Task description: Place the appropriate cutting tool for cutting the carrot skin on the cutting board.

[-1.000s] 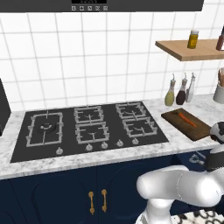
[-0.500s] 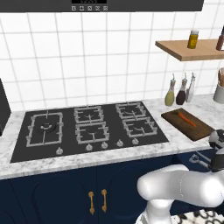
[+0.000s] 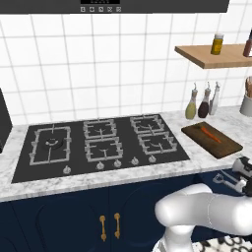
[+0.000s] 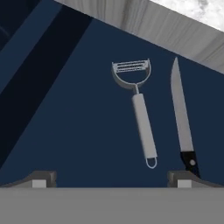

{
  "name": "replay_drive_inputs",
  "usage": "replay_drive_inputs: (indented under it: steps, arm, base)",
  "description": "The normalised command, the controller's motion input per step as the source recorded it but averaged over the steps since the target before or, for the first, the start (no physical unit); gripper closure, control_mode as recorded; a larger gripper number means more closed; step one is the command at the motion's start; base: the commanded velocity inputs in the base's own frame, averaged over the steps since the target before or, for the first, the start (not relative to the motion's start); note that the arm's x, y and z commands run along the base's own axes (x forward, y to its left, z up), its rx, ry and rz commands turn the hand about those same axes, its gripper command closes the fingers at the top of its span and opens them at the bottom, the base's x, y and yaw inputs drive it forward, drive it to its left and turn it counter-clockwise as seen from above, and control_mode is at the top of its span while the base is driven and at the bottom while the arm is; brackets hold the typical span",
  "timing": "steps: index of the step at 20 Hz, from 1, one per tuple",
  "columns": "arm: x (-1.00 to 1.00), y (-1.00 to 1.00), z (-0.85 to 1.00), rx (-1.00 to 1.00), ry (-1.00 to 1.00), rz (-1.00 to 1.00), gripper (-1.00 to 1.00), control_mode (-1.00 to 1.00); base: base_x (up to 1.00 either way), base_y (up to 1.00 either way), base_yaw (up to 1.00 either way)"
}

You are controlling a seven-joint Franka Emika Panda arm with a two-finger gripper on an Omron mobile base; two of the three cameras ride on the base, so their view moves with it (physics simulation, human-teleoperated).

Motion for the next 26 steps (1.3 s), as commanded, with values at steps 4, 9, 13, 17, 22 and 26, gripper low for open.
replay_drive_inputs:
  steps: [4,9,13,17,22,26]
  arm:
    - [0.0,-0.12,-0.05,0.0,0.0,-0.06,-1.0,-1.0]
    - [0.43,-0.39,0.07,0.0,0.05,0.0,-1.0,-1.0]
    - [0.37,-0.32,0.01,0.0,0.0,0.0,-1.0,-1.0]
    - [0.01,0.0,-0.09,0.0,0.0,0.0,-1.0,-1.0]
    - [0.0,0.0,-0.42,0.0,0.0,0.0,-1.0,-1.0]
    - [0.0,0.0,-0.38,0.0,0.0,0.0,-1.0,-1.0]
  base:
    - [0.0,0.0,0.0]
    - [0.0,0.0,0.0]
    - [0.0,0.0,0.0]
    - [0.0,0.0,0.0]
    - [0.0,0.0,0.0]
    - [0.0,0.0,0.0]
